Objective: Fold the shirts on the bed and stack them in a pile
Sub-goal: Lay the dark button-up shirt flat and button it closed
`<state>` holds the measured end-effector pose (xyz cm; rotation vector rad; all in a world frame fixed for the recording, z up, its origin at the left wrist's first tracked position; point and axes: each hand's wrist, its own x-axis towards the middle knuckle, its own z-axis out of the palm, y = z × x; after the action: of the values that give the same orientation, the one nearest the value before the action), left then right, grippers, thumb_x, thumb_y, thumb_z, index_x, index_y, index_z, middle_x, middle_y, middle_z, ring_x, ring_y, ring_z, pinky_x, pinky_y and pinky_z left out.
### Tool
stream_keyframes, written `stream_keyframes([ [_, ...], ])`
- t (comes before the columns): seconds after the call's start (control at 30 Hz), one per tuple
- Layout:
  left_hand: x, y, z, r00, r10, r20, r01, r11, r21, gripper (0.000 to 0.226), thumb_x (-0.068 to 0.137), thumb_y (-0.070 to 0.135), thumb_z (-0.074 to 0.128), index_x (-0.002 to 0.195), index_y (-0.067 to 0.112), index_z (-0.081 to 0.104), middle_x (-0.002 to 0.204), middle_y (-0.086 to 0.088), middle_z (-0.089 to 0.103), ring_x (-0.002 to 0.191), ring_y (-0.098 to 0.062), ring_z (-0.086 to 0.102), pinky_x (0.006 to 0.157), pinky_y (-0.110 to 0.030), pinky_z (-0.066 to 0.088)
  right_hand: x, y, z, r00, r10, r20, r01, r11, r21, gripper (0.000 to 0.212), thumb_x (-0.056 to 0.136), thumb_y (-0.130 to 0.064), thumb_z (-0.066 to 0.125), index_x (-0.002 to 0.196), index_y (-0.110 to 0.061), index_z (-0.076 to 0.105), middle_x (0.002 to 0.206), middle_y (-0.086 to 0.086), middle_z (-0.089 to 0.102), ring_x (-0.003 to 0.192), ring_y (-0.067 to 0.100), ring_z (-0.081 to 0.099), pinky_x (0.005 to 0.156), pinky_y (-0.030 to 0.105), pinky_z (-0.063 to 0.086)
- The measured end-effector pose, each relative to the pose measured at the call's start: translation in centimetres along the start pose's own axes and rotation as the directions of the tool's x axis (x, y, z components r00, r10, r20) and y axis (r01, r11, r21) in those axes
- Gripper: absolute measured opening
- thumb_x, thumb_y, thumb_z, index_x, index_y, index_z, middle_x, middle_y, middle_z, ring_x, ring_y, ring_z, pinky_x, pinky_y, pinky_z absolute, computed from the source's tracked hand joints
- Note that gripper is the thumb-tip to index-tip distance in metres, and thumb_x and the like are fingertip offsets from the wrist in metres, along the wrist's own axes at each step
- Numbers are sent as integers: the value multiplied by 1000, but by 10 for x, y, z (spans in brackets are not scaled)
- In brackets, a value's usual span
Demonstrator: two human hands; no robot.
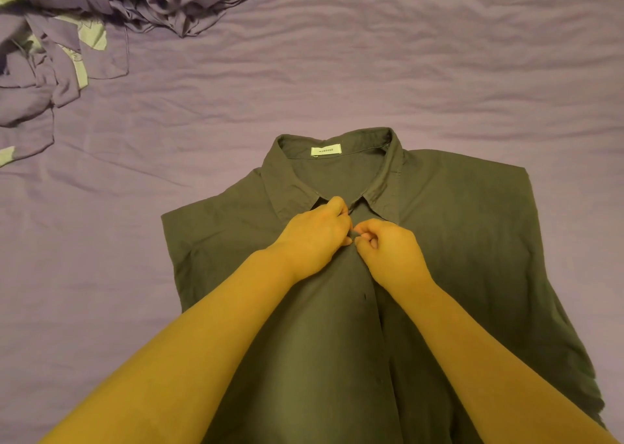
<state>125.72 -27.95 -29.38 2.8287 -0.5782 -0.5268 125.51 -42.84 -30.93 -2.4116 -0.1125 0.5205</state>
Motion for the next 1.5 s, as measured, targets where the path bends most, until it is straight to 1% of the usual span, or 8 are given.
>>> stream_keyframes([
  [0.27,1,-2,2,999,-20,43,21,999,-36,26,98,21,44,121,11,53,121,-6,43,88,-17,51,68,-28,44,2,4,0,1000,-3,25,2,1000,19,27,95,-17,49,117,-16,64,109,5,65,83,6,49,76,18,41],
  [0.5,2,-4,2,998,-40,43,43,995,-88,27,99,22,42,121,14,55,119,-4,45,92,-18,53,72,-30,46,-2,4,0,999,-48,13,49,997,-56,27,97,-18,46,117,-14,63,104,10,60,78,11,46,72,26,42],
  [0.67,2,-4,1,998,-32,53,38,993,-109,27,99,25,41,119,14,56,119,-3,44,93,-18,52,74,-32,47,-5,4,4,997,-79,-3,78,993,-89,29,98,-17,42,120,-12,60,100,12,58,77,12,41,67,24,32],
  [1.1,5,0,-2,991,-73,111,82,993,-81,34,98,37,42,119,13,56,116,-4,45,93,-19,52,72,-31,43,-2,8,5,997,-75,18,76,996,-46,27,97,-16,44,117,-12,62,102,11,56,77,11,42,66,23,31],
  [1.27,7,1,-1,989,-85,118,95,992,-84,33,99,33,43,120,11,55,118,-7,45,94,-22,53,76,-32,45,-1,9,-1,997,-68,43,65,997,49,22,95,-21,52,109,-14,66,93,1,54,71,5,46,62,8,35],
  [1.33,6,1,-1,989,-88,119,101,990,-102,33,98,32,44,121,11,55,119,-7,46,95,-22,53,78,-32,45,-1,9,-1,997,-66,45,64,997,46,22,95,-22,52,109,-13,67,102,5,60,81,9,51,68,11,37],
  [1.4,5,2,-2,989,-93,114,108,986,-128,32,98,32,45,121,12,55,119,-7,46,96,-22,53,80,-31,44,-1,7,1,998,-52,41,51,998,23,23,95,-22,50,111,-13,66,107,8,62,92,17,55,79,25,43],
  [1.5,4,1,-5,986,-104,132,130,968,-212,30,98,30,46,121,14,58,117,-7,47,98,-22,53,86,-33,44,-2,6,4,1000,-25,15,24,999,42,23,96,-20,49,111,-11,64,108,9,62,95,20,55,82,31,44],
])
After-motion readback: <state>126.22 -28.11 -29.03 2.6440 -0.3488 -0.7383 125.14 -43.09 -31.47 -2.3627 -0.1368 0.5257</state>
